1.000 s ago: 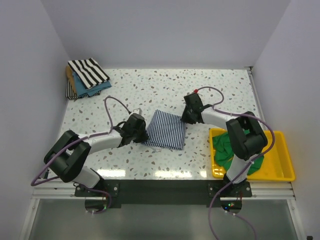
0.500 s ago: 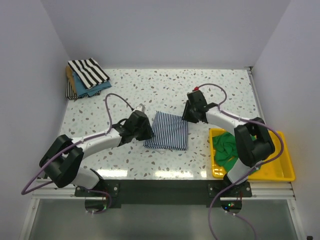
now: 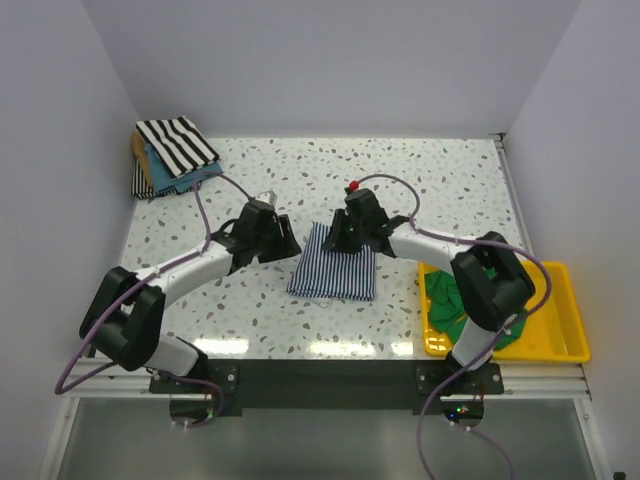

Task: Fold and stack the tank tops
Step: Fold the tank top

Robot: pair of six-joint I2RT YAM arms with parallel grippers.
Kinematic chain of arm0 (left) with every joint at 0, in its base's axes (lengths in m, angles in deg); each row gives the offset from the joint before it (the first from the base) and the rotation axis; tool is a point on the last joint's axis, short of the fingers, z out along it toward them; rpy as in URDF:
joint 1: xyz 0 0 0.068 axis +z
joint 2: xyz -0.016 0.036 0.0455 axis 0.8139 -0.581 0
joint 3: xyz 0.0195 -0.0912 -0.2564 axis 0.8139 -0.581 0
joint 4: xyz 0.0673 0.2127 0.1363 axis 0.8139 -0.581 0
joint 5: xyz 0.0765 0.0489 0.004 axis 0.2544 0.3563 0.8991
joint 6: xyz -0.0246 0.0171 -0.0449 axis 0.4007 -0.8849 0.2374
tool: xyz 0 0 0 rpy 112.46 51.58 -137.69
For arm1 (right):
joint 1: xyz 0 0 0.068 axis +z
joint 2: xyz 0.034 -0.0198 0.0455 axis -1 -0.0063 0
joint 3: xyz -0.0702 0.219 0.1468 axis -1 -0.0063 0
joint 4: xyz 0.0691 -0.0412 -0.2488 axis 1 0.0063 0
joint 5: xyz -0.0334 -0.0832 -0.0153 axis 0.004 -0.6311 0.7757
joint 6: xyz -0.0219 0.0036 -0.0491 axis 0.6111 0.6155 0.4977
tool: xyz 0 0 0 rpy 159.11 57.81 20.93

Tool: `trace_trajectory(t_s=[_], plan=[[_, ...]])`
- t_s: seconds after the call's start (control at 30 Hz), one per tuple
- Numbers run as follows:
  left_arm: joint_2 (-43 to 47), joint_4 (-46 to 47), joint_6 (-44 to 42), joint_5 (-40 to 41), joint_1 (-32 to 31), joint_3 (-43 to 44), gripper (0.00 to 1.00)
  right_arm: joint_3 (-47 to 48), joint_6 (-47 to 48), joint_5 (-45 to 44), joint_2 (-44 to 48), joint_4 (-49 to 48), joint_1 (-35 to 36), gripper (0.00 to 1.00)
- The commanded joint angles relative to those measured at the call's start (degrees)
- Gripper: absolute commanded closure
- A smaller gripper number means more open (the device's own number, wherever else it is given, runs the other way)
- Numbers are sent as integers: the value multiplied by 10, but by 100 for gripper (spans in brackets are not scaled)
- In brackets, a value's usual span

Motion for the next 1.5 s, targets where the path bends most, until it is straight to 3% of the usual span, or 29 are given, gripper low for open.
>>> trace_trajectory(t_s=[0.0,0.1,0.37,0.83,1.03,1.17,1.3,1.47], plan=[[-4,25,-33,-41,3,-13,39,40,-48,103,-59,-102,-2,72],[-25,60,-50,-109,12,-31,35,41,-70,111,-86,-117,-1,77],[-75,117,-73,-160,33,-44,29,10,-52,82,-110,-79,-2,83],[-165,133,-64,-168,32,-46,31,33,-23,102,-111,-63,-19,78],[-177,139,-59,-171,24,-63,33,17,-43,106,-61,-70,-39,68],[-170,135,-60,-175,19,-74,33,5,-35,88,15,-58,-56,54],[-169,128,-67,-191,13,-79,32,1,-18,68,63,-13,-56,53],[-159,85,-77,-167,8,-85,32,-72,3,0,135,37,-48,59]])
